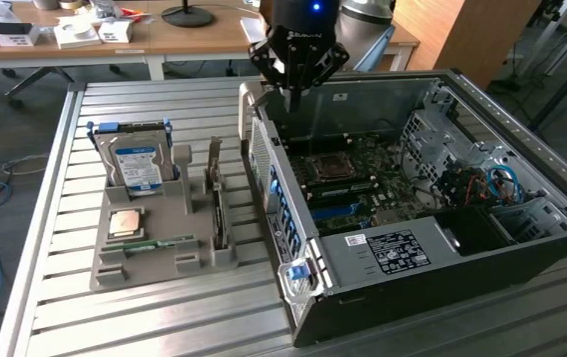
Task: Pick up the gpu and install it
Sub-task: 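Reach for the gpu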
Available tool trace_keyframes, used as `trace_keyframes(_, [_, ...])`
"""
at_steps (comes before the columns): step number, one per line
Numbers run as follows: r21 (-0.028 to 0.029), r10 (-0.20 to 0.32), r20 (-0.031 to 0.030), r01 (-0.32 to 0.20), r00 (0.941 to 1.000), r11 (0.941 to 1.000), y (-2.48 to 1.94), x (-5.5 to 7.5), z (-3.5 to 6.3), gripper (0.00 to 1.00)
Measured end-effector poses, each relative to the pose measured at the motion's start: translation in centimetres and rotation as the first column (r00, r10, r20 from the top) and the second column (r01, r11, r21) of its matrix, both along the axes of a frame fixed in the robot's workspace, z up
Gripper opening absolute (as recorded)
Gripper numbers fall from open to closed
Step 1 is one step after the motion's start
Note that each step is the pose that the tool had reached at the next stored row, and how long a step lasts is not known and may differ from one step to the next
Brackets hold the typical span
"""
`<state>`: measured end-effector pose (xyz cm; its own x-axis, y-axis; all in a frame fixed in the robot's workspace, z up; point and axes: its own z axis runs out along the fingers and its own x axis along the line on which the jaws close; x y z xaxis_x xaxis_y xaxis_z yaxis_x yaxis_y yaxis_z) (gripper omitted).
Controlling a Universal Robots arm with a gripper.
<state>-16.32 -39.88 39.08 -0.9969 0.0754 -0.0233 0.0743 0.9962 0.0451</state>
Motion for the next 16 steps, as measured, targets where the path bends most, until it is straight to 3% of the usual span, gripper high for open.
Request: trace_keyframes(16, [0.0,0.0,0.0001,0.0,1.0,1.0,0.0,-3.3,-0.27,0.11])
